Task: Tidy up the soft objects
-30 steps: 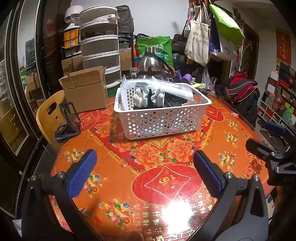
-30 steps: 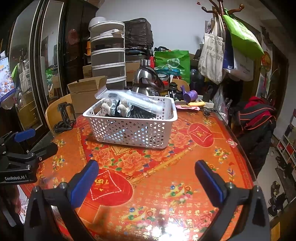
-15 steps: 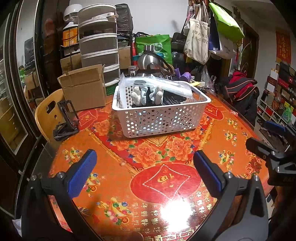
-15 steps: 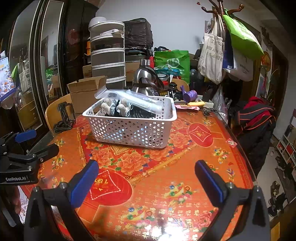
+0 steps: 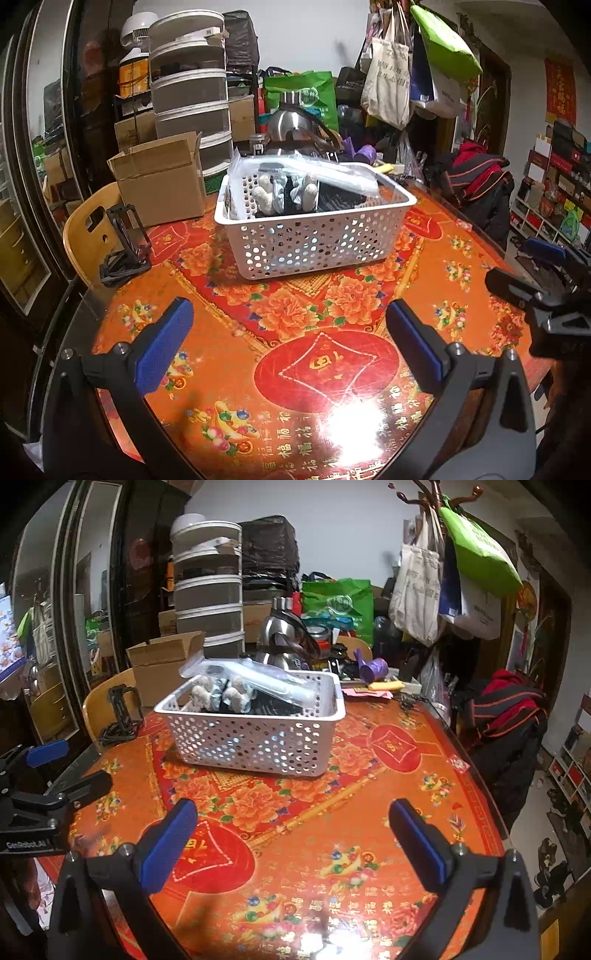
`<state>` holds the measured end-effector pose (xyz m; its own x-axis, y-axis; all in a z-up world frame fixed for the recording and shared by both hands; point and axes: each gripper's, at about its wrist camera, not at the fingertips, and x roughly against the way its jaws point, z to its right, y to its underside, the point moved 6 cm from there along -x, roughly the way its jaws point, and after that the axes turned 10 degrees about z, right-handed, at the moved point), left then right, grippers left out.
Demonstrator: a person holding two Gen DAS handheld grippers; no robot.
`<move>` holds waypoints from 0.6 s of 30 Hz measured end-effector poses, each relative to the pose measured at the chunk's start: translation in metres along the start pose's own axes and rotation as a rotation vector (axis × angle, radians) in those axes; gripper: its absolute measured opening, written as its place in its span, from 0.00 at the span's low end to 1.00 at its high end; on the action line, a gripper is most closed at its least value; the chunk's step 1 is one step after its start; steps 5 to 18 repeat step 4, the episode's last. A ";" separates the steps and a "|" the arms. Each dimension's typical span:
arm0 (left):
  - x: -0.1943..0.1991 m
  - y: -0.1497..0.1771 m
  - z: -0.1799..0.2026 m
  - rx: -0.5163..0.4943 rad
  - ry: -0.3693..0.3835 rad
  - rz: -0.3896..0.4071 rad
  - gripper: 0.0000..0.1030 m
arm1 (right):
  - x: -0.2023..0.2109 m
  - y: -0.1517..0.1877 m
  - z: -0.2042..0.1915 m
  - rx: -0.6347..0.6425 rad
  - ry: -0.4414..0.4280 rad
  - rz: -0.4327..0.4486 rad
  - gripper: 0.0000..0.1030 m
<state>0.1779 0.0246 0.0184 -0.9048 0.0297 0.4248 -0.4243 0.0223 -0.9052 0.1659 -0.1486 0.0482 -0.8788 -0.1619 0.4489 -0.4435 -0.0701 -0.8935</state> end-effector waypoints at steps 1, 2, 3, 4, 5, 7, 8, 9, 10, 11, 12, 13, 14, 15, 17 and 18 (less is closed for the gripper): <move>-0.002 0.001 0.000 -0.002 0.001 -0.004 1.00 | -0.004 0.001 0.003 -0.006 0.004 -0.010 1.00; -0.005 0.002 0.000 0.000 0.004 -0.012 1.00 | -0.007 0.003 0.007 -0.012 0.007 -0.020 1.00; -0.008 0.003 0.000 0.003 0.005 -0.017 1.00 | -0.009 0.004 0.007 -0.014 0.009 -0.023 1.00; -0.010 0.003 -0.001 0.008 0.011 -0.018 1.00 | -0.011 0.004 0.008 -0.015 0.013 -0.024 1.00; -0.010 0.003 -0.001 0.008 0.011 -0.018 1.00 | -0.011 0.004 0.008 -0.015 0.013 -0.024 1.00; -0.010 0.003 -0.001 0.008 0.011 -0.018 1.00 | -0.011 0.004 0.008 -0.015 0.013 -0.024 1.00; -0.010 0.003 -0.001 0.008 0.011 -0.018 1.00 | -0.011 0.004 0.008 -0.015 0.013 -0.024 1.00; -0.010 0.003 -0.001 0.008 0.011 -0.018 1.00 | -0.011 0.004 0.008 -0.015 0.013 -0.024 1.00; -0.010 0.003 -0.001 0.008 0.011 -0.018 1.00 | -0.011 0.004 0.008 -0.015 0.013 -0.024 1.00; -0.010 0.003 -0.001 0.008 0.011 -0.018 1.00 | -0.011 0.004 0.008 -0.015 0.013 -0.024 1.00; -0.010 0.003 -0.001 0.008 0.011 -0.018 1.00 | -0.011 0.004 0.008 -0.015 0.013 -0.024 1.00; -0.010 0.003 -0.001 0.008 0.011 -0.018 1.00 | -0.011 0.004 0.008 -0.015 0.013 -0.024 1.00; -0.010 0.003 -0.001 0.008 0.011 -0.018 1.00 | -0.011 0.004 0.008 -0.015 0.013 -0.024 1.00; -0.010 0.003 -0.001 0.008 0.011 -0.018 1.00 | -0.011 0.004 0.008 -0.015 0.013 -0.024 1.00; -0.010 0.003 -0.001 0.008 0.011 -0.018 1.00 | -0.011 0.004 0.008 -0.015 0.013 -0.024 1.00; -0.010 0.003 -0.001 0.008 0.011 -0.018 1.00 | -0.011 0.004 0.008 -0.015 0.013 -0.024 1.00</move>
